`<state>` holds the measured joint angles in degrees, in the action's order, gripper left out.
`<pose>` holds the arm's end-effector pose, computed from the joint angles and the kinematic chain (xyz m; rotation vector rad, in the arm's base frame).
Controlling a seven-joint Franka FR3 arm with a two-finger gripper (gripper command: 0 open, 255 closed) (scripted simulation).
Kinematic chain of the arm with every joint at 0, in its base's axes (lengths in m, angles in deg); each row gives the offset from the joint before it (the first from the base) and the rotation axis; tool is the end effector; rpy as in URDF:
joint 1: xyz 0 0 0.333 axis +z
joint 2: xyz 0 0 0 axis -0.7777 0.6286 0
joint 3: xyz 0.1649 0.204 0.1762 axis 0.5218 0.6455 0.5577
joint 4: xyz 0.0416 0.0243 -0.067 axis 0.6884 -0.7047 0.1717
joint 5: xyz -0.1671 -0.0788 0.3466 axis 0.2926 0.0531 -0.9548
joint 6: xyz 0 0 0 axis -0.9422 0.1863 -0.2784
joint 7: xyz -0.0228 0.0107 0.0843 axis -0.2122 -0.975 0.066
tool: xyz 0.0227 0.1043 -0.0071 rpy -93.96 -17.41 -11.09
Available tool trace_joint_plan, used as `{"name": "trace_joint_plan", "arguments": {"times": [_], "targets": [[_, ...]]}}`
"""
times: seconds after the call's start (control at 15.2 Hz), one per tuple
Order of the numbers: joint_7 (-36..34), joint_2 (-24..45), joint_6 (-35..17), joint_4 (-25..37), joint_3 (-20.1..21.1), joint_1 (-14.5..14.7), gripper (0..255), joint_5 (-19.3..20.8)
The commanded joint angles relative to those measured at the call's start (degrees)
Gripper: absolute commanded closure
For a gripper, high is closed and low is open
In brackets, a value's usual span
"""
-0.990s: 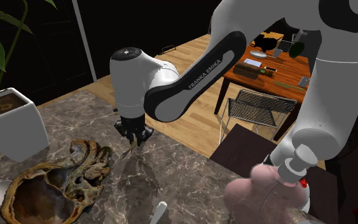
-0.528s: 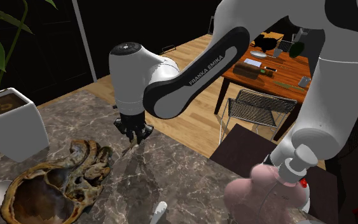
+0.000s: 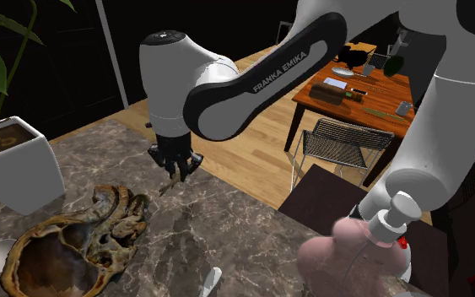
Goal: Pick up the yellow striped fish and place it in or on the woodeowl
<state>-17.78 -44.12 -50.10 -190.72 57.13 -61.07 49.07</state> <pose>0.4718 0.3142 0.3464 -2.6830 1.6287 -0.0892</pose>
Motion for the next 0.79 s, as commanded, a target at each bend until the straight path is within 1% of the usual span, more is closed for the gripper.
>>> {"name": "trace_joint_plan", "arguments": {"times": [0.0,0.73], "targets": [[0.93,-1.46,1.18,0.21,0.56,-0.47,255,-1.49],[5.06,-6.85,8.45,4.12,1.80,-1.90,255,-7.09]]}}
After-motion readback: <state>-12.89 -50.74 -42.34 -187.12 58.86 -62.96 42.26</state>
